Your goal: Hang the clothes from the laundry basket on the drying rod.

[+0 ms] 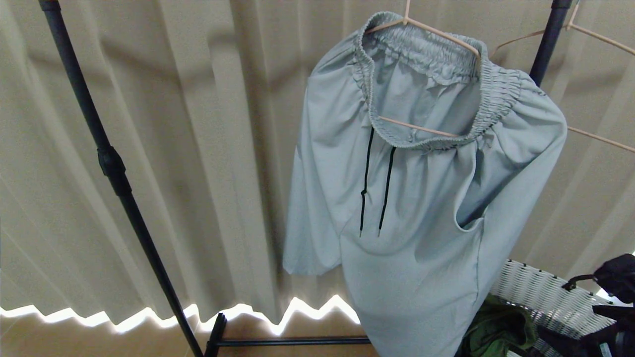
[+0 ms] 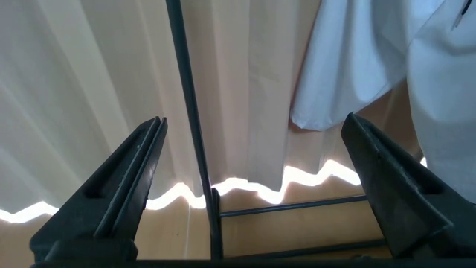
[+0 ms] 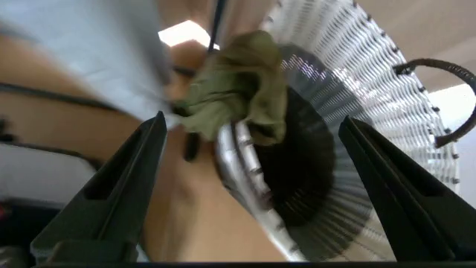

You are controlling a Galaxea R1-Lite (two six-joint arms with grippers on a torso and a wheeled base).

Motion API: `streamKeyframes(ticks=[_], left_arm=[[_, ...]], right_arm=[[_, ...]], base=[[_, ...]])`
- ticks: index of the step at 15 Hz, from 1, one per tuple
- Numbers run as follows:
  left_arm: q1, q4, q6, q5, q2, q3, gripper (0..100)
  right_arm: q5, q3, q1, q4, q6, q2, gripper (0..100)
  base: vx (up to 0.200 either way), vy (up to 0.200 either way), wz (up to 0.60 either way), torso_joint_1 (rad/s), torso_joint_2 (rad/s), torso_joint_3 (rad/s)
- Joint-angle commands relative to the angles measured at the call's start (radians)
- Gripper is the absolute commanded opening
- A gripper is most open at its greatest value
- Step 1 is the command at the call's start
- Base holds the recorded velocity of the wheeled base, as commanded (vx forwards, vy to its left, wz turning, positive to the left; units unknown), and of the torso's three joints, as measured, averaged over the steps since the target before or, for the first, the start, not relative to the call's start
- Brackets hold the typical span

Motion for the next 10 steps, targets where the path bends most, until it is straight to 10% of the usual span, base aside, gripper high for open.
streamKeyframes(ticks=[1, 10], left_arm=[[0.000, 0.000, 0.000, 0.000, 0.000, 0.000, 100], [0.000, 0.000, 0.000, 0.000, 0.000, 0.000, 100]], right_arm=[[0.002, 0.011, -0.081, -0.141, -0.039, 0.298, 100], [-0.001, 0.041, -0.163, -0.397, -0.042, 0.574, 100]], base=[[0.000, 0.000, 0.00, 0.000, 0.00, 0.000], [0.000, 0.000, 0.00, 0.000, 0.00, 0.000]])
